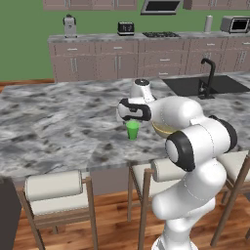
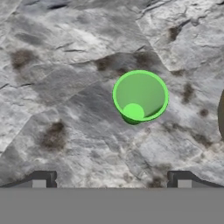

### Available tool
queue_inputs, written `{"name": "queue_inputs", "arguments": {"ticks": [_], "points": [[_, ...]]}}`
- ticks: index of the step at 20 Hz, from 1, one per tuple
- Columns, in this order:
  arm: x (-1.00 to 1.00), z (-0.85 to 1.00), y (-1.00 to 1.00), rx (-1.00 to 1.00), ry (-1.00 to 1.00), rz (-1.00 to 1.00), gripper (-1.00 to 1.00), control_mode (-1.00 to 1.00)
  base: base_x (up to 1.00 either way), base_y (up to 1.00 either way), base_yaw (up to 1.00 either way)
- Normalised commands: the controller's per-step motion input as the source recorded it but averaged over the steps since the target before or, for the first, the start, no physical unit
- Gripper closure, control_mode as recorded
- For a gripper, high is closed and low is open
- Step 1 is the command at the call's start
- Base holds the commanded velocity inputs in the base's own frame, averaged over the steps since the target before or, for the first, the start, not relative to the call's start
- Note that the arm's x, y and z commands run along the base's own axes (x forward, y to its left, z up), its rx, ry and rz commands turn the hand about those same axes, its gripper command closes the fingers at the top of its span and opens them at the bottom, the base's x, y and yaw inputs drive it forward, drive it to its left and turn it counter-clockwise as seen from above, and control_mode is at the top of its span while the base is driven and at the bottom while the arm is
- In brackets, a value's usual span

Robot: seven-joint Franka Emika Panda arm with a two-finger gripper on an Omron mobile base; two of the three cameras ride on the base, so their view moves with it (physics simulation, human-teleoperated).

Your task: Place the cup inside the bowl on the dining table and move the bowl to any counter.

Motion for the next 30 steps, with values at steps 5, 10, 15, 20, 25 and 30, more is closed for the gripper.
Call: {"name": "queue_inputs", "arguments": {"ticks": [5, 10, 15, 20, 25, 30], "points": [[0.12, -0.06, 0.00, 0.00, 0.00, 0.00, -1.00, -1.00, 0.00, 0.00, 0.00], [0.11, -0.10, 0.00, 0.00, 0.00, 0.00, -1.00, -1.00, 0.00, 0.00, 0.00], [0.03, -0.11, 0.00, 0.00, 0.00, 0.00, -1.00, -1.00, 0.00, 0.00, 0.00], [0.05, -0.14, 0.00, 0.00, 0.00, 0.00, -1.00, -1.00, 0.00, 0.00, 0.00], [0.07, -0.15, 0.00, 0.00, 0.00, 0.00, -1.00, -1.00, 0.00, 0.00, 0.00], [0.09, -0.14, 0.00, 0.00, 0.00, 0.00, -1.00, -1.00, 0.00, 0.00, 0.00]]}}
